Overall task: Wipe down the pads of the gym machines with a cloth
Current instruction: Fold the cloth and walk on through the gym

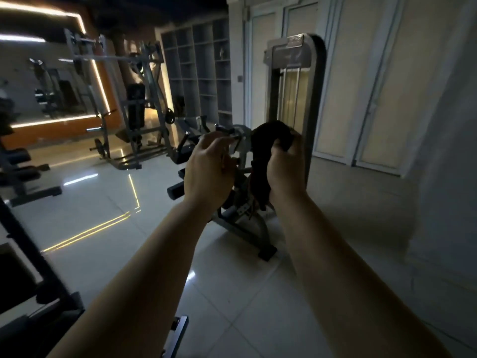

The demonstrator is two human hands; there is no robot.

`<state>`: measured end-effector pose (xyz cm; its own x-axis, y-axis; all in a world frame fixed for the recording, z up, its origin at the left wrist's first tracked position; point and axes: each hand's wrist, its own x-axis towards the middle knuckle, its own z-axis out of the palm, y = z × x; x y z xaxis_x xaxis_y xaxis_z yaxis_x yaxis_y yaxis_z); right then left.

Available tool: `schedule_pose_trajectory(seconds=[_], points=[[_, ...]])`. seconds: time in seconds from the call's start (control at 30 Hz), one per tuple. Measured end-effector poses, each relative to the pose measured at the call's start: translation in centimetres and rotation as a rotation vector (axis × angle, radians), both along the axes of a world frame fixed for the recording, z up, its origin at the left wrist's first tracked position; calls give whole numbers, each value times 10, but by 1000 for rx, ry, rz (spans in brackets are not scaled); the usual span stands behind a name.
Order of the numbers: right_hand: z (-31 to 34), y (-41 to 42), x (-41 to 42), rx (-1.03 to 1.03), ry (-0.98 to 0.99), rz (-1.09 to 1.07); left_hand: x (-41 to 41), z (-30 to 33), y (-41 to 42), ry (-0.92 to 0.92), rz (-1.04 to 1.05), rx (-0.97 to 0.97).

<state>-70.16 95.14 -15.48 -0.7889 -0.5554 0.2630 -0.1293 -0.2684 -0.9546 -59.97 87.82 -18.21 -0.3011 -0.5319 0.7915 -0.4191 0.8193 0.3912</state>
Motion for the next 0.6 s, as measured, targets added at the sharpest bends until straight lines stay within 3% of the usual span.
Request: schedule_pose_trajectory(seconds=[0.33, 0.43, 0.6], points=[[-36, -209, -59, -17, -89, 217, -50, -29, -173, -32, 208, -18], [-22, -279, -79, -21, -97, 320, -68, -16, -235, -39, 301, -26], [14, -388, -96, -47, 49, 420, -77, 20, -330, -24, 470, -25]])
